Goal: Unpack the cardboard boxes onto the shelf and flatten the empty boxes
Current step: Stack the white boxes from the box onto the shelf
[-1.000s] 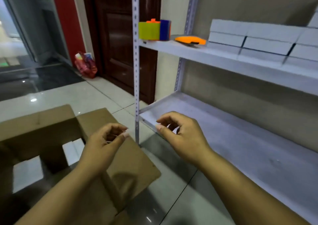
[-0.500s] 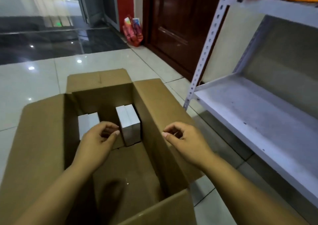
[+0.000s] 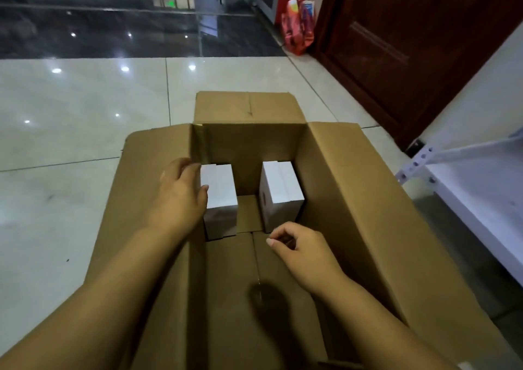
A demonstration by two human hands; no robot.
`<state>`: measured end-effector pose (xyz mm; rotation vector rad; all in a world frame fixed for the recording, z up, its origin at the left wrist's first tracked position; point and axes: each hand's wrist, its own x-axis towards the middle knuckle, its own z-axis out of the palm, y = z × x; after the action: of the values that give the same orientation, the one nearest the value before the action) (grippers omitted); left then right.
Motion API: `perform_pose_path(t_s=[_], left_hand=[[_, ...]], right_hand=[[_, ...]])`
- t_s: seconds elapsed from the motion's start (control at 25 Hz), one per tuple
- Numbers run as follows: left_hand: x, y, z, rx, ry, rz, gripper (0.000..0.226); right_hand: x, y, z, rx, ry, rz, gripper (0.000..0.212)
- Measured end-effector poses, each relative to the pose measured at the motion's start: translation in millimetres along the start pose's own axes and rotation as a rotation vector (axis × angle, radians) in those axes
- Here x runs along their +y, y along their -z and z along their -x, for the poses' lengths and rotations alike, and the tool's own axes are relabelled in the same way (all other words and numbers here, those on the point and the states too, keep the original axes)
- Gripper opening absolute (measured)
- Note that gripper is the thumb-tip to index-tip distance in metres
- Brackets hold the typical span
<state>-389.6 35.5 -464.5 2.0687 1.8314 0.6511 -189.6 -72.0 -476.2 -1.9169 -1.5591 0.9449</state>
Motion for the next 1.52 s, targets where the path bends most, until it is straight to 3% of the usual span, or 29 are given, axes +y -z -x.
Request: perform_pose_path(t_s=[0.24, 0.6, 0.72, 0.88, 1.04, 1.2, 1.32, 1.52], left_hand=[[-11.2, -21.5, -12.6, 0.01, 0.103, 0.147, 0.051], [-15.7, -22.6, -13.0, -0.019, 0.079, 0.105, 0.053], [-14.6, -20.2, -11.0, -0.031, 0.068, 0.106, 0.058], [-14.6, -19.5, -10.2, -0.018, 0.057, 0.113, 0.056], [-14.7, -19.6, -11.2, -0.029, 0.076, 0.114, 0.057], [-14.6, -22.6, -12.1, -0.036, 0.082, 0.106, 0.056], [-14.7, -25.7, -14.4, -0.048, 0.103, 0.101, 0.056], [-14.6, -31.6, -17.6, -0.049, 0.113, 0.096, 0.055]], right_hand=[[1.9, -36.4, -51.5, -0.049, -0.041, 0.093, 0.008], [-7.0, -88.6, -147.2, -0.044, 0.185, 0.543, 0.045], [-13.7, -100.2, -169.9, -0.142, 0.225, 0.622, 0.059], [-12.0, -115.0, -183.4, -0.364, 0.146, 0.622, 0.064], [-2.1, -116.8, -174.5, -0.278, 0.032, 0.514, 0.073], [-1.7, -117.9, -165.7, -0.129, -0.077, 0.302, 0.051], [-3.7, -111.1, -155.5, -0.139, -0.164, 0.233, 0.053], [4.7, -95.4, -121.9, -0.209, -0.157, 0.311, 0.056]])
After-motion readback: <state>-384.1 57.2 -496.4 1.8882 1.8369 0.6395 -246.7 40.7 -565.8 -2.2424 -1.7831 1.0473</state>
